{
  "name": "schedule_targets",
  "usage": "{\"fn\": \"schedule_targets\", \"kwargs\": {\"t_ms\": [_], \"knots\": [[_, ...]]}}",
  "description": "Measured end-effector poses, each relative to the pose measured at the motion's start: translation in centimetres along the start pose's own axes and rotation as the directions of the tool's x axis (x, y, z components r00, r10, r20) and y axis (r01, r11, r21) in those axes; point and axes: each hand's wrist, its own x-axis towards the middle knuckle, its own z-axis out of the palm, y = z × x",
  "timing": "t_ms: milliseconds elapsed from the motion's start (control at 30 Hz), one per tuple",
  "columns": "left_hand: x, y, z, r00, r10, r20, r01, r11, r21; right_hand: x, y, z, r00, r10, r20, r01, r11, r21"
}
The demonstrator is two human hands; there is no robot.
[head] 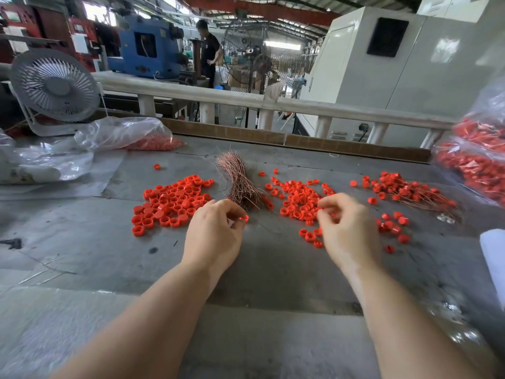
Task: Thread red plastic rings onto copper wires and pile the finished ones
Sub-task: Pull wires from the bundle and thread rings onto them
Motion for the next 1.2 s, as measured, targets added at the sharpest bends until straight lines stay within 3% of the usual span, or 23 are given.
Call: {"fn": "schedule_targets", "kwargs": {"t_ms": [67, 167, 367, 633, 900, 1100, 1200], "knots": [[0.1, -0.3, 0.0, 1.0, 0.001, 0.011, -0.002, 0.998, 0.066, -0.8, -0.7, 0.8, 0.972, -0.161, 0.171, 0.164, 0.986, -0.006], [0.1, -0.6, 0.0, 1.0, -0.012, 0.01, 0.01, 0.989, 0.151, -1.4, -0.9, 1.5, 0.866, -0.296, 0.403, 0.357, 0.93, -0.084], [-0.6, -0.6, 0.7, 0.986, -0.018, 0.166, -0.041, 0.937, 0.347, -1.6, -0.9, 1.8, 0.777, -0.317, 0.544, 0.466, 0.871, -0.158], [-0.7, -0.4, 0.7, 0.986, 0.039, 0.16, -0.094, 0.932, 0.35, -1.7, -1.3, 1.3, 0.786, -0.329, 0.523, 0.448, 0.887, -0.115], [-0.6, -0.2, 0.6, 0.99, 0.055, 0.132, -0.092, 0.953, 0.288, -2.1, -1.6, 1.3, 0.855, -0.296, 0.426, 0.328, 0.945, -0.001], [-0.6, -0.1, 0.5, 0.989, 0.051, 0.141, -0.088, 0.957, 0.275, -2.4, -2.3, 1.8, 0.824, -0.409, 0.391, 0.466, 0.883, -0.057], [-0.6, 0.1, 0.5, 0.993, 0.047, 0.104, -0.065, 0.982, 0.176, -2.5, -2.5, 1.7, 0.843, -0.46, 0.279, 0.487, 0.873, -0.031]]}}
